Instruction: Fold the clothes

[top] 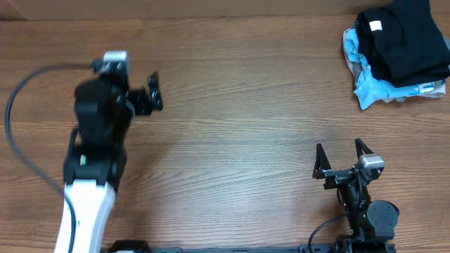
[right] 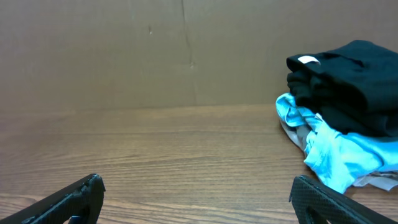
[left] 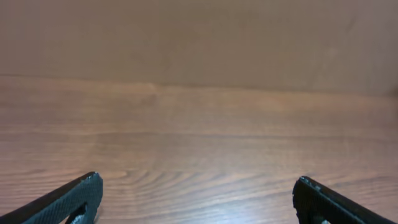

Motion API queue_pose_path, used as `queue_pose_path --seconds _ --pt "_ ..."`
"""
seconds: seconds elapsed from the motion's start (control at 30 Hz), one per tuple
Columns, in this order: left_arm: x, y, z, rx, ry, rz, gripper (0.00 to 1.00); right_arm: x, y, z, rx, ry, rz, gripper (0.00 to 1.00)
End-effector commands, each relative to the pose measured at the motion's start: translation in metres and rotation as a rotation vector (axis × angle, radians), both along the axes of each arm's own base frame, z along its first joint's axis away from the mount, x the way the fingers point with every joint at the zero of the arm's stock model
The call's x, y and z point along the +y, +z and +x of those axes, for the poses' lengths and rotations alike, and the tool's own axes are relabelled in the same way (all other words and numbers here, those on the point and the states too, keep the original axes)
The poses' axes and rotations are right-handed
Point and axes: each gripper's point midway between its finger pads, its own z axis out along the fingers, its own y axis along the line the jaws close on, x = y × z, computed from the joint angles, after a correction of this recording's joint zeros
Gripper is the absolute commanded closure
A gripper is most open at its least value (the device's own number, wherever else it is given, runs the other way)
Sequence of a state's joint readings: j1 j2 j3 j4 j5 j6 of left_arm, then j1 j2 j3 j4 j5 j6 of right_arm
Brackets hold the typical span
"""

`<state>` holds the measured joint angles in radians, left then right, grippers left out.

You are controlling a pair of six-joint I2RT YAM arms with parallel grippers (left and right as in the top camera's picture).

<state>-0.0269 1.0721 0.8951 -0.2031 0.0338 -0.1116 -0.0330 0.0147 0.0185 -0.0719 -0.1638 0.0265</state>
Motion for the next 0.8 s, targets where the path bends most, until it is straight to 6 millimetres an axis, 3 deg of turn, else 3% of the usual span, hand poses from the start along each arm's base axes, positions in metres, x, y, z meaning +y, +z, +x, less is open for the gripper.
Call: queue_pose_path --seconds 0.0,0.33,0.77 --pt "0.008 -0.013 -0.026 -0.057 0.034 -0.056 0.00 -0.004 -0.002 0.000 -0.004 -0.023 0.004 0.00" --pt "0.012 -0.053 -0.079 -0.274 0.038 -0.058 0.00 -0.004 -0.002 0.000 -0.004 -0.023 0.004 0.00" --pt "0.027 -0.076 -0.110 -0.381 0.104 -0.096 0.00 -0.004 -0.002 0.000 -0.004 -0.023 0.004 0.00"
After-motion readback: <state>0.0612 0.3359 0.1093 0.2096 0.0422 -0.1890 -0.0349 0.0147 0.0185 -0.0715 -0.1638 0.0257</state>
